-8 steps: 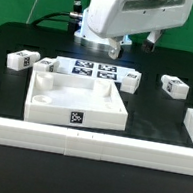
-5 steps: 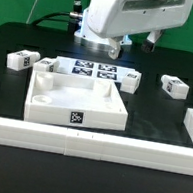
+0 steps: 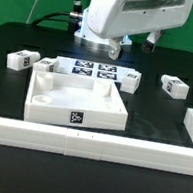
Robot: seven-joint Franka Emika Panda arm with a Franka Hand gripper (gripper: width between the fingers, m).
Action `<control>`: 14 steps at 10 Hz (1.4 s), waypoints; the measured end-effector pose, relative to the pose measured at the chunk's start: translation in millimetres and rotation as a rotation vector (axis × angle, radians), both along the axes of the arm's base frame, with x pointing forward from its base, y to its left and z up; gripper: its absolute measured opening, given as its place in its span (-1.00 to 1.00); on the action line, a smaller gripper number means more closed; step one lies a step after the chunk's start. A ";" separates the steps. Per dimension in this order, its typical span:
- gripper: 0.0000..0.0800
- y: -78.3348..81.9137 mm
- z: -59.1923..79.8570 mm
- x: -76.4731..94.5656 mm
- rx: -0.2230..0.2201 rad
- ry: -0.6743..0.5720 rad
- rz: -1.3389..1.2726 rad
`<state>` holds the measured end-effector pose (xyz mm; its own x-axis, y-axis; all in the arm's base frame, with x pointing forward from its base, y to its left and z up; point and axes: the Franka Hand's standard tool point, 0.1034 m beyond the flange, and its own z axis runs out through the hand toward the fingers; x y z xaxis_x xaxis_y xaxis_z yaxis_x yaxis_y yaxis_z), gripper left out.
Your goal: Assemble one leg
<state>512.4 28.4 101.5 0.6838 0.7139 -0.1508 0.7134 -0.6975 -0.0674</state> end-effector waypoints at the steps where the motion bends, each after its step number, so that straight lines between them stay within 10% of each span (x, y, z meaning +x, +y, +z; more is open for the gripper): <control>1: 0.63 -5.6 -7.2 -8.5 0.016 -0.023 0.056; 6: 0.63 -49.6 -26.7 -20.6 0.073 -0.062 0.342; 14: 0.63 -72.0 -46.9 -46.3 0.123 -0.077 0.759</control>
Offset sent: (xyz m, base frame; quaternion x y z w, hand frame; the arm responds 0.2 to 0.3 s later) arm -0.0100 -0.0268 -0.0131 -0.0129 0.0667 -0.1747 0.9823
